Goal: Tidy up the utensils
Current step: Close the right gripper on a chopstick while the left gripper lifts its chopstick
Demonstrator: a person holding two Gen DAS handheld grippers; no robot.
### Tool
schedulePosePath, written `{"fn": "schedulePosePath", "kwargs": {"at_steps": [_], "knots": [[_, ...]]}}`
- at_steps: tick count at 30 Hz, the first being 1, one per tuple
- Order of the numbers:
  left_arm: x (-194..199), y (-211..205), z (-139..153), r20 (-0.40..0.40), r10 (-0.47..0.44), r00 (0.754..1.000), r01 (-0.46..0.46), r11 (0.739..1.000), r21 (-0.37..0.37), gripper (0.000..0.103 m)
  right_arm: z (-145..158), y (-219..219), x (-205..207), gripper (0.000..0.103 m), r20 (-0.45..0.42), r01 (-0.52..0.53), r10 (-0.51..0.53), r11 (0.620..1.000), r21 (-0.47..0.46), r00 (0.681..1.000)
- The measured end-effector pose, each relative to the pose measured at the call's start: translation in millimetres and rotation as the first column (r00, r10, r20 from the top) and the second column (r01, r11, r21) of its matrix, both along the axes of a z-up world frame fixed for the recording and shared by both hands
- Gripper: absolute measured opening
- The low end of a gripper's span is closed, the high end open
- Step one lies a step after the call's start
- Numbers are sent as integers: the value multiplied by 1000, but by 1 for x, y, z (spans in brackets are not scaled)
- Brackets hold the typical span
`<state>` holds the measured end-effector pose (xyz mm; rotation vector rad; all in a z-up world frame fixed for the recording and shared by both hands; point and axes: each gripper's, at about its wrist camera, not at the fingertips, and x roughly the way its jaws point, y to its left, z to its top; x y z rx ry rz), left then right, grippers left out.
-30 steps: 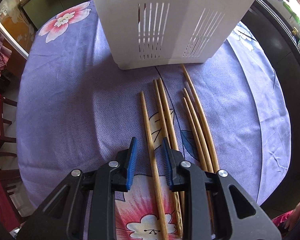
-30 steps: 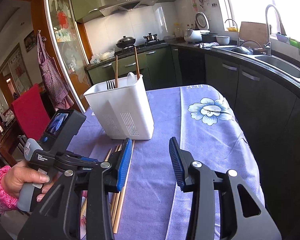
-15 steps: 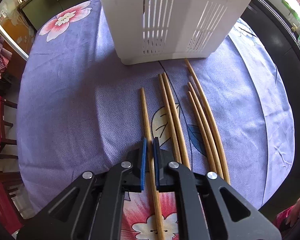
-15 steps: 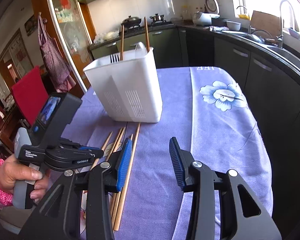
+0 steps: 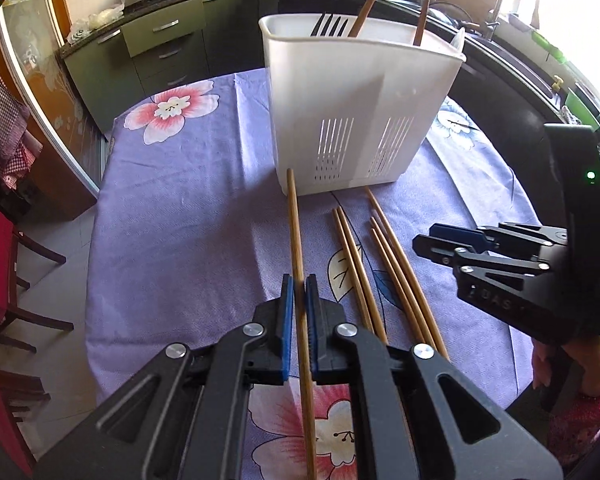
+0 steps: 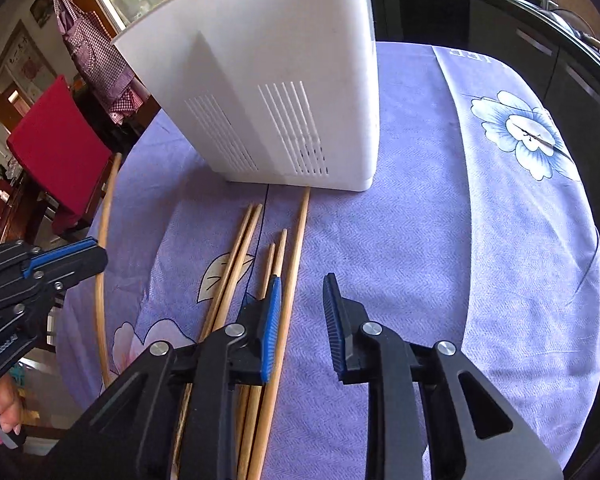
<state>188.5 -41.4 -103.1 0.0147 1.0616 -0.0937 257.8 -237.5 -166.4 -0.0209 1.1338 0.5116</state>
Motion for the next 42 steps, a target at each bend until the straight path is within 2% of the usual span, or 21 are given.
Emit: {"fn": "schedulePosePath", "kwargs": {"at_steps": [11, 22, 26, 33, 42], "knots": [[-17, 5, 17, 78, -22, 997, 23, 1000, -21, 6, -11, 32, 15, 16, -21, -16, 14, 992, -122, 1000], [-30, 10, 28, 112, -27, 993, 31, 999, -34, 6, -23, 61, 14, 15, -6, -30, 29, 976, -215, 1000], [-32, 12, 28, 115, -26, 993, 30, 999, -36, 6, -24, 64, 9, 8, -1, -35, 35, 973, -227, 999], [-32, 17, 29, 112, -17, 994, 22, 999, -44, 6, -6, 41, -10, 7, 35, -10, 16, 987, -158, 999], [-44, 20, 42, 137, -21, 990, 26, 999, -41, 6, 70, -16, -58, 7, 189, 47, -48, 999, 12, 981]]}}
